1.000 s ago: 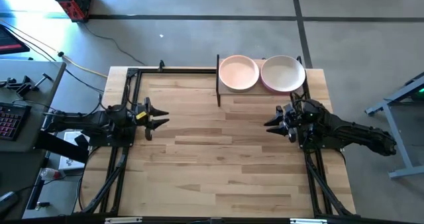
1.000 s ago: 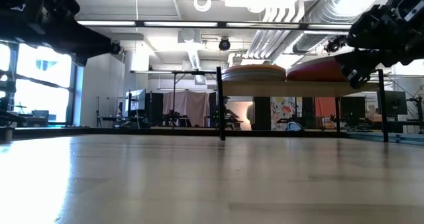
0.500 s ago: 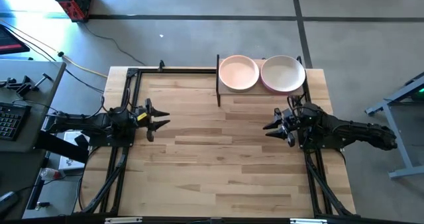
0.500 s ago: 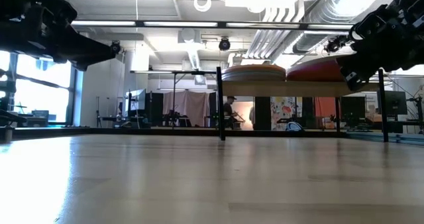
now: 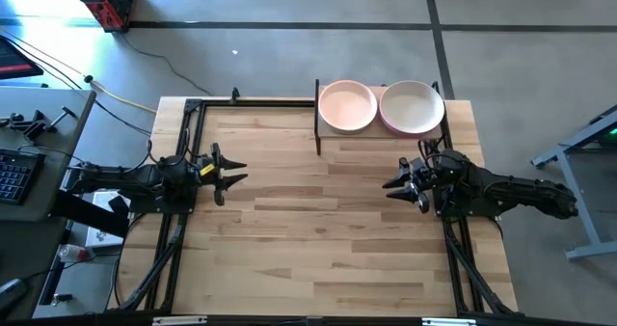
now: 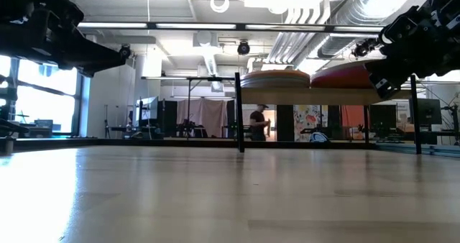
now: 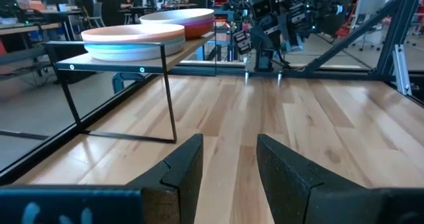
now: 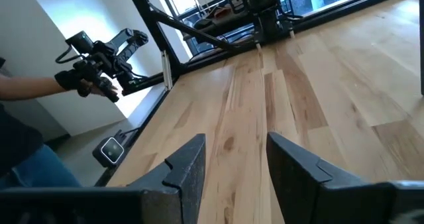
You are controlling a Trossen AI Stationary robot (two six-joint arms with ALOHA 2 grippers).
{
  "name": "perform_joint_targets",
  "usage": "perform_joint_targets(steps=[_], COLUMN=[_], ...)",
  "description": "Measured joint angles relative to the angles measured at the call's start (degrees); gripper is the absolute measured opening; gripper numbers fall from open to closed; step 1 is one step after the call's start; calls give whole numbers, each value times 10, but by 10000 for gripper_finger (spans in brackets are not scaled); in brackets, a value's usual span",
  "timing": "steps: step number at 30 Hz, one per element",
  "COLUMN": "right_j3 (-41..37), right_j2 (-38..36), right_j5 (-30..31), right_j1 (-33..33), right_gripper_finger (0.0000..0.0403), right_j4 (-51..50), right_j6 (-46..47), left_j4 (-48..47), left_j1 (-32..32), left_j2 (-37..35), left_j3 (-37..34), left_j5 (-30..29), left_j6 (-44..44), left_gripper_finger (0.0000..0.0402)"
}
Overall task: Place and stack plates onto a shelf
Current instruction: Return to Home Position
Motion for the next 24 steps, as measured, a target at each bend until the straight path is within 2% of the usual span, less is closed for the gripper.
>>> perform_joint_targets(steps=[15, 24], right_j3=[0, 0], right_j2=[-5, -55], right_j5=[0, -1], right_j1=[7, 31], right_gripper_finger=[142, 142], right_j4=[0, 1], right_j6=[0, 0], left_j4=[0, 0], left_j1=[0, 0], left_j2=[0, 0], left_j3=[0, 0], left_j5=[1, 1], left_j6=[-9, -9], left_gripper_finger=[131, 131])
